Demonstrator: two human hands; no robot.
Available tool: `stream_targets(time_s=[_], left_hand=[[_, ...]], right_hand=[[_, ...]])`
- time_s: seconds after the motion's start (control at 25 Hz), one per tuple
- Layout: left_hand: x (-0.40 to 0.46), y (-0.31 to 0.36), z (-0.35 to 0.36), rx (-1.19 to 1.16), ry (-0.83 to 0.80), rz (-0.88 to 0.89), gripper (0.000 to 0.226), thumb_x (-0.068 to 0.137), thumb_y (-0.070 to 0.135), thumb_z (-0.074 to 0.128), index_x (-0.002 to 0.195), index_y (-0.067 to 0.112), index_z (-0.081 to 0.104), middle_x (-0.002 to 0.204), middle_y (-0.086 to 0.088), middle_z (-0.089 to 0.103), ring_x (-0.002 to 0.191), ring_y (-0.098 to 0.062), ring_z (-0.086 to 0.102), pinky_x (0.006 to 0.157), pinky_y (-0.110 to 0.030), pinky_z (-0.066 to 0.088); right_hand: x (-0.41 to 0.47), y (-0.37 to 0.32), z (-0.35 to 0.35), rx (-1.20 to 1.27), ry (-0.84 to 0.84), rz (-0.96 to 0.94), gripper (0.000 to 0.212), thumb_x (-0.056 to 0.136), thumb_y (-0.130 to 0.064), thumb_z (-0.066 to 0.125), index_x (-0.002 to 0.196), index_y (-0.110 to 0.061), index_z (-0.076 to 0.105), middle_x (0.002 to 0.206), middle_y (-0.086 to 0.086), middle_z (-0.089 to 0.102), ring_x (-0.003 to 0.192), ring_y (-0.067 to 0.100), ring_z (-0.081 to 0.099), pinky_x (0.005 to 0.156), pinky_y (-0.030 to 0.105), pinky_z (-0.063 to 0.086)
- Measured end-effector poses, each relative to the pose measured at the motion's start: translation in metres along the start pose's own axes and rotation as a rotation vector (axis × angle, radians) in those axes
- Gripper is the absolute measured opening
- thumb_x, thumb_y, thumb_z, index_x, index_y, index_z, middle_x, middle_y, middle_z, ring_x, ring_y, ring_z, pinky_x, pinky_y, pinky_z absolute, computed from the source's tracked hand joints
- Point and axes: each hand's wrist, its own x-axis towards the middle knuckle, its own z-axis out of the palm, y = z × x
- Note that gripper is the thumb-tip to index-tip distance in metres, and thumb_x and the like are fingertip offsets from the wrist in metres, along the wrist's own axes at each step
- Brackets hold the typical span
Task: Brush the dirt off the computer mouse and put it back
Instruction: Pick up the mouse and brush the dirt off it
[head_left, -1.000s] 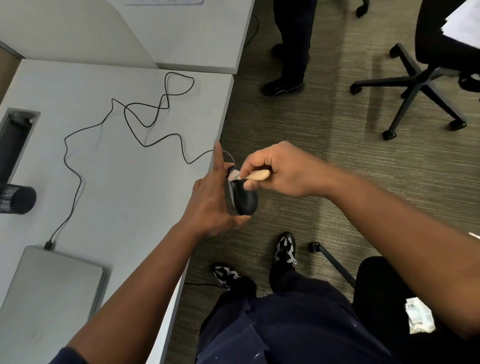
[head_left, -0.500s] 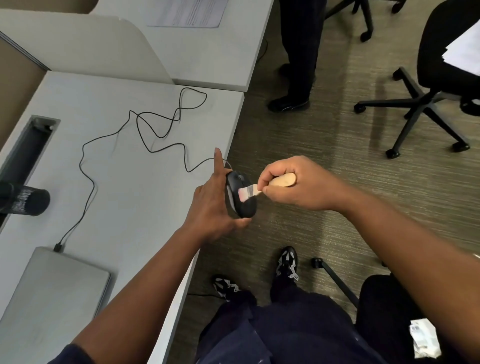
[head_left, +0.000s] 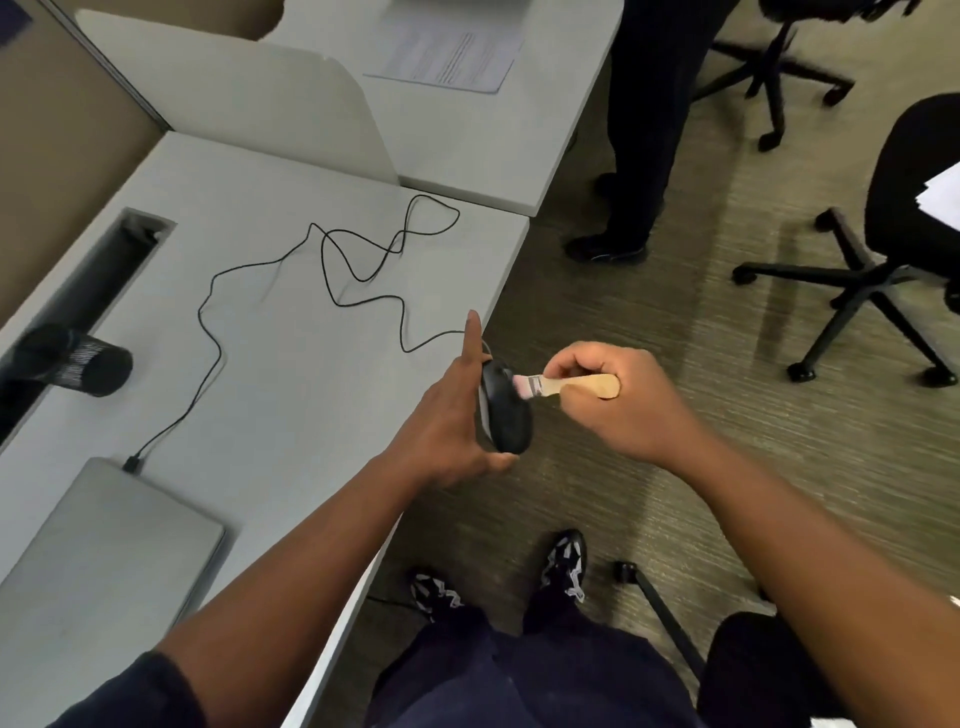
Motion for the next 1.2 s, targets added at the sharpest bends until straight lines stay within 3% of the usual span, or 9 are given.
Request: stream_targets(time_s=[0.16, 0.28, 0.52, 0.6, 0.72, 0.88, 0.96, 1.04, 1.2], left_hand=[[0.001, 0.003, 0.001, 0.001, -0.004, 0.013, 0.172, 0.060, 0.036, 0.105, 0.152, 0.057, -0.039, 0.167, 0.002, 0.038, 0.142, -0.029, 0.055, 0.107, -0.048, 0.057], [0.002, 0.002, -0.001, -0.013, 0.004, 0.026, 0.171, 0.059, 0.039, 0.104, 0.152, 0.057, -0.039, 0.165, 0.001, 0.039, 0.141, -0.029, 0.055, 0.108, -0.048, 0.055], [0.004, 0.001, 0.001, -0.100, 0.014, 0.076, 0.166, 0.061, 0.041, 0.100, 0.152, 0.058, -0.038, 0.158, 0.005, 0.043, 0.138, -0.021, 0.054, 0.111, -0.046, 0.053], [0.005, -0.002, 0.002, -0.132, 0.013, 0.091, 0.164, 0.062, 0.043, 0.099, 0.154, 0.056, -0.036, 0.153, 0.009, 0.044, 0.136, -0.014, 0.052, 0.112, -0.038, 0.050], [0.005, -0.009, 0.006, -0.172, 0.049, 0.106, 0.163, 0.061, 0.048, 0.098, 0.159, 0.050, -0.032, 0.150, 0.016, 0.042, 0.134, -0.002, 0.046, 0.108, -0.024, 0.040], [0.003, -0.014, 0.011, -0.237, 0.099, 0.094, 0.163, 0.060, 0.050, 0.099, 0.161, 0.051, -0.029, 0.157, 0.011, 0.040, 0.141, -0.003, 0.046, 0.112, -0.028, 0.040], [0.003, -0.015, 0.013, -0.258, 0.108, 0.083, 0.162, 0.060, 0.051, 0.100, 0.161, 0.052, -0.026, 0.161, 0.011, 0.037, 0.142, 0.002, 0.045, 0.113, -0.029, 0.041], [0.003, -0.016, 0.014, -0.288, 0.102, 0.074, 0.162, 0.060, 0.050, 0.101, 0.161, 0.053, -0.026, 0.163, 0.012, 0.035, 0.141, 0.010, 0.043, 0.110, -0.018, 0.040], [0.003, -0.018, 0.015, -0.336, 0.064, 0.062, 0.163, 0.060, 0.045, 0.102, 0.161, 0.056, -0.024, 0.163, 0.015, 0.033, 0.144, 0.003, 0.044, 0.108, -0.006, 0.038]], right_hand=[[-0.002, 0.007, 0.011, -0.092, 0.137, -0.021, 0.028, 0.086, -0.031, 0.055, 0.103, -0.035, 0.076, 0.095, -0.017, 0.073, 0.083, 0.002, 0.065, 0.068, 0.019, 0.046], [-0.004, 0.013, 0.019, -0.172, 0.204, -0.035, 0.029, 0.097, -0.032, 0.057, 0.116, -0.025, 0.078, 0.106, -0.006, 0.078, 0.086, 0.005, 0.066, 0.071, 0.020, 0.045], [-0.007, 0.012, 0.034, -0.152, 0.112, -0.038, 0.027, 0.104, -0.025, 0.065, 0.128, -0.016, 0.074, 0.116, 0.003, 0.075, 0.106, 0.019, 0.068, 0.089, 0.031, 0.052], [-0.008, 0.012, 0.038, -0.122, 0.114, -0.023, 0.026, 0.103, -0.025, 0.066, 0.128, -0.017, 0.072, 0.113, 0.001, 0.073, 0.104, 0.017, 0.067, 0.089, 0.034, 0.053], [-0.007, 0.014, 0.039, -0.054, 0.114, 0.007, 0.020, 0.103, -0.025, 0.066, 0.122, -0.023, 0.070, 0.105, -0.005, 0.070, 0.093, 0.011, 0.064, 0.078, 0.027, 0.047], [-0.008, 0.016, 0.042, 0.066, 0.076, 0.066, 0.012, 0.103, -0.026, 0.066, 0.114, -0.032, 0.067, 0.098, -0.011, 0.070, 0.082, 0.005, 0.061, 0.070, 0.026, 0.045], [-0.010, 0.017, 0.043, 0.139, 0.079, 0.095, 0.011, 0.103, -0.026, 0.066, 0.110, -0.034, 0.067, 0.098, -0.009, 0.071, 0.081, 0.008, 0.062, 0.071, 0.032, 0.051], [-0.010, 0.017, 0.044, 0.211, 0.079, 0.136, 0.013, 0.103, -0.027, 0.066, 0.107, -0.039, 0.068, 0.099, -0.009, 0.072, 0.082, 0.011, 0.063, 0.074, 0.040, 0.054], [-0.010, 0.015, 0.044, 0.339, 0.066, 0.188, 0.014, 0.103, -0.030, 0.066, 0.101, -0.044, 0.070, 0.097, -0.004, 0.075, 0.088, 0.033, 0.070, 0.083, 0.054, 0.063]])
